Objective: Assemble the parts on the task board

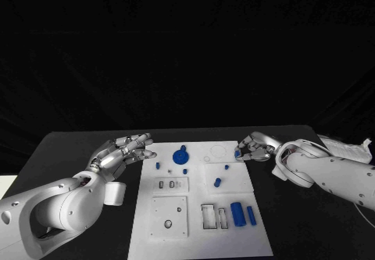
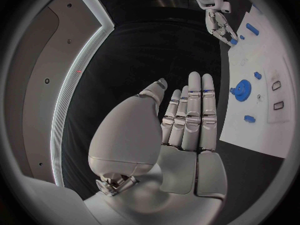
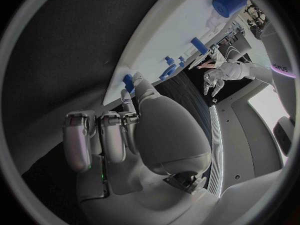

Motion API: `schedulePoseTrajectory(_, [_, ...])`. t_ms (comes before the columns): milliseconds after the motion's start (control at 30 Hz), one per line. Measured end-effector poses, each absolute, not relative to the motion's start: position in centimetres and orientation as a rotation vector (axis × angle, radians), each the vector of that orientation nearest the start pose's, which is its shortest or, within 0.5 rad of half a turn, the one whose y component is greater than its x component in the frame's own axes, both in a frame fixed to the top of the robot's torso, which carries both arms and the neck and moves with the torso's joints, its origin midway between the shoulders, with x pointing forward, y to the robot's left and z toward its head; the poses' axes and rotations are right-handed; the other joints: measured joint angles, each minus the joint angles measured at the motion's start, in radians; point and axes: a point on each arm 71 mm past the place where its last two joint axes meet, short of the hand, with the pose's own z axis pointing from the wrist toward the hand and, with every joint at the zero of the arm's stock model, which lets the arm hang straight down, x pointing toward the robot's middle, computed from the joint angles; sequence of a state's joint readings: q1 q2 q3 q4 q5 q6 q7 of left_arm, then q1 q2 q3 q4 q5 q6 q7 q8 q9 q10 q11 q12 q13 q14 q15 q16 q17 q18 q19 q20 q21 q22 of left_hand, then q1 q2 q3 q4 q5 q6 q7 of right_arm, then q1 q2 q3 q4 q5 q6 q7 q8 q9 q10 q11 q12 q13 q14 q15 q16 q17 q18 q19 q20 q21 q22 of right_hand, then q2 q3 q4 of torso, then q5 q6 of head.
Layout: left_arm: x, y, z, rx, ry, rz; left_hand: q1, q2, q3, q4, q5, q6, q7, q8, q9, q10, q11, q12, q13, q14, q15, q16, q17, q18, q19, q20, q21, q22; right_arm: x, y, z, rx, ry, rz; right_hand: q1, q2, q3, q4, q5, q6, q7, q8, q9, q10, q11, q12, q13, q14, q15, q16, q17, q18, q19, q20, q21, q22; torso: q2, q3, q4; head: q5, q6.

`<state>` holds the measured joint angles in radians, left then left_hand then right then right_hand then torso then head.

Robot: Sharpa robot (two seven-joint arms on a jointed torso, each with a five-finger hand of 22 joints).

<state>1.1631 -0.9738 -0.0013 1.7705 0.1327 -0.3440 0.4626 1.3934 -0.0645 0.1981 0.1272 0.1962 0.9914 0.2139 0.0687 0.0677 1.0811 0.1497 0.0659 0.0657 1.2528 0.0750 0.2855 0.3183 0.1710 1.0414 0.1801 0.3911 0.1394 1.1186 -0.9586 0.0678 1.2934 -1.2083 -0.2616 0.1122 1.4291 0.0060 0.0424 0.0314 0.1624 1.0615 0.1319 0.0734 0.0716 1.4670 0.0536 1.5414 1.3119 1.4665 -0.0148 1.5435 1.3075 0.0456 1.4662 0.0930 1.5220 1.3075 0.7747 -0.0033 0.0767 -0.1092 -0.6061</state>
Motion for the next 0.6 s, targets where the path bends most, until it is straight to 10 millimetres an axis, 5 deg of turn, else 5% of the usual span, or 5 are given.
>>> schedulePoseTrajectory(600, [44.13,20.5,-16.01,-1.246,1.339,-1.694,0.0,0.0,0.0,0.0,0.0,0.0,0.0,0.0,0.0,0.0,0.0,0.0,0.0,0.0,0.0,0.0,0.001,0.0,0.0,0.0,0.0,0.0,51.03,-32.84,-19.92,0.156,1.699,0.641,0.004,0.006,0.016,-0.011,0.0,0.022,-0.004,0.003,0.001,-0.003,-0.003,0.009,-0.003,0.0,-0.007,0.0,0.0,0.0,0.0,-0.007,0.0,0.0,0.0,0.0005,-0.0008,-0.001,0.0])
